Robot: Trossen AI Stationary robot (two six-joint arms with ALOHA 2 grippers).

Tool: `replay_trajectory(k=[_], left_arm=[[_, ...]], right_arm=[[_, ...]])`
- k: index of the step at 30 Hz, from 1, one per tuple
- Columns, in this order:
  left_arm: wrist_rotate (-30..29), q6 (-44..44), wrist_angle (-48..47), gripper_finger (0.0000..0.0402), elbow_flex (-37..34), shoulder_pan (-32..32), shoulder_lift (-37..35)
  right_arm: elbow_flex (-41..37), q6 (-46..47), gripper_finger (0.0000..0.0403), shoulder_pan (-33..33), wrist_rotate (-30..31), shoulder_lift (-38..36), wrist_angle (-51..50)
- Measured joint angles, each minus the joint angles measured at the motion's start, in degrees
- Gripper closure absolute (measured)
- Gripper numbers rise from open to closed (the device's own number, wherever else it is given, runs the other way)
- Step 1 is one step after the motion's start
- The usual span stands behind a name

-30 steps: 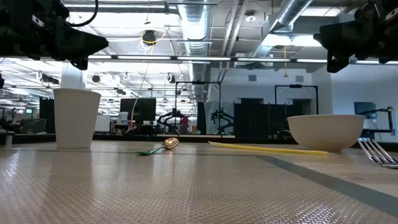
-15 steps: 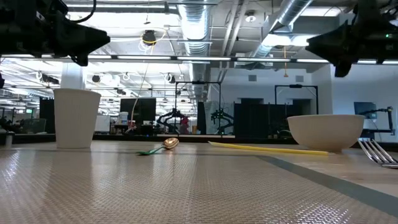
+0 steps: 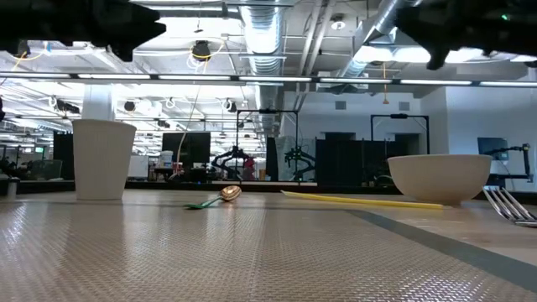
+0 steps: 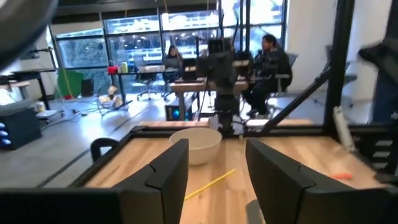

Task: Pick & Place Utensil
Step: Put the white bowl on the transparent mat

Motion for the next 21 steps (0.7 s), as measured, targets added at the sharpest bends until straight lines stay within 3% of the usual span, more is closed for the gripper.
replay_trajectory(k=[5,9,16,21], left_arm=[[-3.55,-0.72,-0.07,0.0248,0.85,0.00,2.90],[-3.68,-1.09,0.00,0.0256,0.85,0.00,3.00],[-3.68,-2.91,-0.01,0.0267,0.85,0.00,3.00],[-3.68,-3.47,-0.01,0.0270,0.85,0.00,3.00]], right_arm=[[5.89,-7.24,0.0310,2.48,0.68,10.93,-0.81],[9.50,-4.71,0.0310,3.82,4.56,16.55,-3.72],[19.34,2.99,0.0310,4.41,4.63,18.36,-25.14],[28.88,10.76,0.0310,4.12,4.71,18.57,-45.90]])
